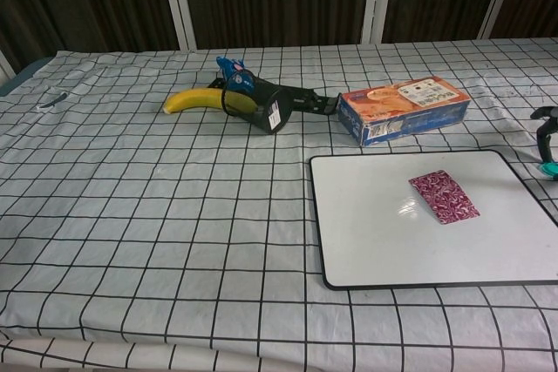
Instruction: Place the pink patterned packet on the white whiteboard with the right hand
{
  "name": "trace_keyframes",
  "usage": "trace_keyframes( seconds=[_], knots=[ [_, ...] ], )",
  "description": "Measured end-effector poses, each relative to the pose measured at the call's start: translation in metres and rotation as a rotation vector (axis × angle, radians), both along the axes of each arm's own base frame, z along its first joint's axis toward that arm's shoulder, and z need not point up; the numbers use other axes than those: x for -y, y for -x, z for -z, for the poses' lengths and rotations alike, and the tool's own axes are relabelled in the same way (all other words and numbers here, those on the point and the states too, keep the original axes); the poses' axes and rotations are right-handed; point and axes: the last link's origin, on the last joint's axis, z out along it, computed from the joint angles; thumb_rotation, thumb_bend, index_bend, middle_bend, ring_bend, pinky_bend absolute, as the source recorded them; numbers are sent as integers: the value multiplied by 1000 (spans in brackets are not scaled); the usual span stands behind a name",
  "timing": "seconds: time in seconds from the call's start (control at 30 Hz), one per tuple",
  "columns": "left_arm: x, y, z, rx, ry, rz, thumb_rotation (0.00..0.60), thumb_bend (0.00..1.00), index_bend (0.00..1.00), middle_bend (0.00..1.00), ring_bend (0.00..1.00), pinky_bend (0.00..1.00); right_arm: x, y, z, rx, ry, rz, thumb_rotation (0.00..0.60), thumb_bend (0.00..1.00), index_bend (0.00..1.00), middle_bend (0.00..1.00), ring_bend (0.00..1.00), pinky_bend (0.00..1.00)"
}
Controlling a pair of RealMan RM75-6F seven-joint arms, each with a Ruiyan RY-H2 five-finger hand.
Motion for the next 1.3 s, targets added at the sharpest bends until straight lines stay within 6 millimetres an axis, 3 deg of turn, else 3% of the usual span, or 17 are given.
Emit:
trace_keyframes(
  seconds=[0.27, 0.57, 0.9, 1.2, 1.3],
  knots=[
    [1, 0, -1, 6, 0, 2, 600, 399, 0, 0, 5, 93, -1, -6, -2, 15, 8, -14, 600, 272, 524, 0, 0, 1],
    [1, -1, -1, 10, 5, 9, 600, 399, 0, 0, 5, 93, -11, -40, -10, 102, 27, -103, 600, 272, 512, 0, 0, 2],
    [1, 1, -3, 14, 0, 5, 600, 399, 0, 0, 5, 93, -34, -100, 20, 126, -61, -311, 600, 272, 491, 0, 0, 2],
    [3, 2, -5, 21, -4, 6, 600, 399, 0, 0, 5, 93, -45, -113, 52, 95, -129, -345, 600, 272, 475, 0, 0, 2],
    [3, 2, -6, 22, -4, 6, 600, 399, 0, 0, 5, 93, -46, -111, 57, 89, -139, -340, 600, 272, 374, 0, 0, 2]
  ],
)
